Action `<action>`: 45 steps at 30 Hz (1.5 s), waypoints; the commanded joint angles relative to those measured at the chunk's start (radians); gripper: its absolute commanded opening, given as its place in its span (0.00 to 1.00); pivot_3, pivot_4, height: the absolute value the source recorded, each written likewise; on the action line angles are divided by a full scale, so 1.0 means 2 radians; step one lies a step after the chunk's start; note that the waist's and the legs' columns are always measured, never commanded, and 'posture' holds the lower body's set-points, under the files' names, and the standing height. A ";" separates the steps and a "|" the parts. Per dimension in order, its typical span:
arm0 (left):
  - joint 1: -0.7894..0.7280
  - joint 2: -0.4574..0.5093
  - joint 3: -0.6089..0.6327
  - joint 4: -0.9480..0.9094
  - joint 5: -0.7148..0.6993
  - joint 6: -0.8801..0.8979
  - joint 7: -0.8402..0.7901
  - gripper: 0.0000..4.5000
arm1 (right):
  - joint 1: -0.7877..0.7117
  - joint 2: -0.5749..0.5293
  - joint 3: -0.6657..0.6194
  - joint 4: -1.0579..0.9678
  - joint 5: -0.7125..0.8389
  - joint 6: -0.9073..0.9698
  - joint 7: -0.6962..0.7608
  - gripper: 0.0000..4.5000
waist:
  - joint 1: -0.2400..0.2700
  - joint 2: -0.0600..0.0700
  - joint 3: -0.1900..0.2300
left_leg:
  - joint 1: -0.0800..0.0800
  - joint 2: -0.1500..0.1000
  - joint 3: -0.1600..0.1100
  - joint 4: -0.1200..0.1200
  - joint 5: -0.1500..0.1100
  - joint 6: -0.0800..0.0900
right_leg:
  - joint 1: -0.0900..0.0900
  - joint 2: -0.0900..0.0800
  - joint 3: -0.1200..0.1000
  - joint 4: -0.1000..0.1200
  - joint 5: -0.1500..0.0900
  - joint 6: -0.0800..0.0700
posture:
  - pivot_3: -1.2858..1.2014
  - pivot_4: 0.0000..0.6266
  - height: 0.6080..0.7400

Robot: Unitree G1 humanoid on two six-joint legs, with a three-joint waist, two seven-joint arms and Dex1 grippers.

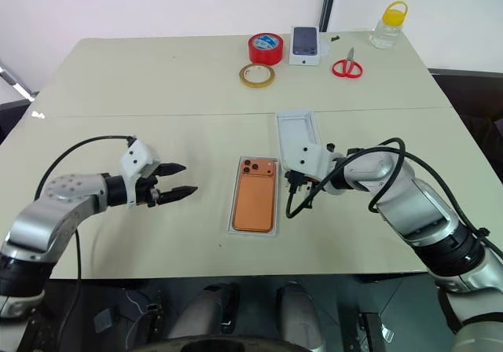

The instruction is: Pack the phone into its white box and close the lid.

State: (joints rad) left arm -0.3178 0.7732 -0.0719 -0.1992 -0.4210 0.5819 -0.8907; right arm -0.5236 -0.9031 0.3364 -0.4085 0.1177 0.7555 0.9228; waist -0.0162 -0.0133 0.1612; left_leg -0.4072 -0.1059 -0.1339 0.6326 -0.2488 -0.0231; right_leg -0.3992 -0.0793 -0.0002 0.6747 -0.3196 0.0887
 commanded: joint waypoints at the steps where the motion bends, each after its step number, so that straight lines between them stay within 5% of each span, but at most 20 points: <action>1: -0.033 -0.001 -0.038 0.015 0.022 -0.011 -0.037 0.33 | -0.002 0.000 0.009 0.005 -0.021 -0.017 0.001 0.00 | 0.000 0.000 0.000 | 0.000 0.000 0.000 0.000 0.000 -0.001 | 0.000 0.000 0.000 0.000 0.000 0.000 | 0.52 0.24 1.00; 4: -0.075 -0.016 -0.082 0.041 0.055 -0.024 -0.051 0.01 | -0.005 0.013 0.027 0.013 -0.038 -0.014 -0.003 0.00 | 0.001 0.000 0.000 | 0.000 0.000 0.000 0.000 0.001 -0.002 | 0.000 0.000 0.000 -0.001 0.000 0.000 | 0.52 0.24 1.00; 23: -0.204 -0.129 -0.230 0.136 0.158 -0.052 -0.146 0.01 | 0.001 0.034 0.058 -0.015 -0.077 0.015 0.014 0.00 | 0.003 0.000 0.000 | -0.001 0.000 0.000 0.005 0.001 -0.001 | 0.001 0.000 0.000 0.000 0.000 0.000 | 0.52 0.24 1.00; 34: -0.224 -0.214 -0.250 0.175 0.192 -0.055 -0.147 0.01 | 0.051 -0.037 0.013 -0.060 -0.065 0.015 0.041 0.00 | 0.011 0.000 0.000 | -0.002 -0.001 0.000 0.007 0.000 0.001 | 0.002 0.000 -0.001 0.000 -0.001 0.001 | 0.52 0.24 1.00; 45: -0.216 -0.228 -0.248 0.164 0.198 -0.048 -0.156 0.01 | 0.060 -0.046 -0.002 -0.046 -0.071 0.009 0.045 0.00 | 0.013 0.000 0.000 | -0.002 -0.001 0.000 0.007 -0.001 0.001 | 0.002 0.000 -0.001 0.000 -0.001 0.001 | 0.52 0.24 1.00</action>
State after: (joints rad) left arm -0.7556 0.3424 -0.5488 0.1646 -0.0114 0.4910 -1.1886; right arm -0.3842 -1.0042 0.3505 -0.4683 -0.0350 0.7996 1.0086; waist 0.0101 -0.0134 0.1612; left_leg -0.4105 -0.1079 -0.1338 0.6475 -0.2498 -0.0212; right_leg -0.3942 -0.0799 -0.0013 0.6743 -0.3206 0.0914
